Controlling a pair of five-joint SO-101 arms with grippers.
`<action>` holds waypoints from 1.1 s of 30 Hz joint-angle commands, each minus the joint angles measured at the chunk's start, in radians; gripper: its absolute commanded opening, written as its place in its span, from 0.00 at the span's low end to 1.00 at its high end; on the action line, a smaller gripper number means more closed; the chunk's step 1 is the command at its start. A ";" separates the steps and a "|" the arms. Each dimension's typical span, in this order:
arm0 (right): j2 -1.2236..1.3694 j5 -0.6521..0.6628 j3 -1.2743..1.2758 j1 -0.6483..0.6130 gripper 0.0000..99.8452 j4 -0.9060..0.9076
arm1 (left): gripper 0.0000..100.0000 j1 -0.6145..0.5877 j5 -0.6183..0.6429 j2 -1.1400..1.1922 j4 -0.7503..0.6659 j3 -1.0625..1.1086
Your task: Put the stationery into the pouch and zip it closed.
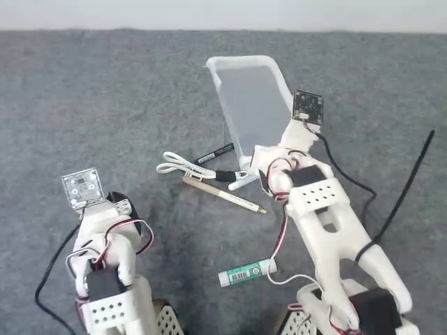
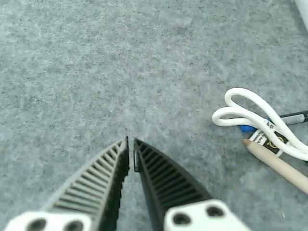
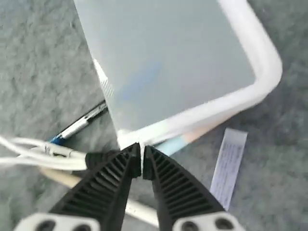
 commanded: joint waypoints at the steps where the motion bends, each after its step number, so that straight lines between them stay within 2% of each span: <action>1: -0.012 -0.049 -0.106 -0.073 0.09 0.091 | 0.01 -0.003 -0.008 -0.023 -0.020 -0.012; 5: -0.002 -0.123 -0.137 -0.154 0.19 0.105 | 0.01 -0.003 -0.008 -0.023 -0.020 -0.012; 13: 0.016 -0.238 -0.244 -0.246 0.17 0.104 | 0.01 -0.003 -0.008 -0.023 -0.020 -0.012; 18: 0.171 -0.302 -0.336 -0.278 0.17 0.104 | 0.01 -0.003 -0.008 -0.023 -0.020 -0.012; 26: 0.447 -0.379 -0.499 -0.274 0.17 0.104 | 0.01 -0.005 -0.008 -0.023 -0.020 -0.012; 33: 0.524 -0.413 -0.516 -0.272 0.17 0.105 | 0.01 -0.005 -0.008 -0.023 -0.020 -0.012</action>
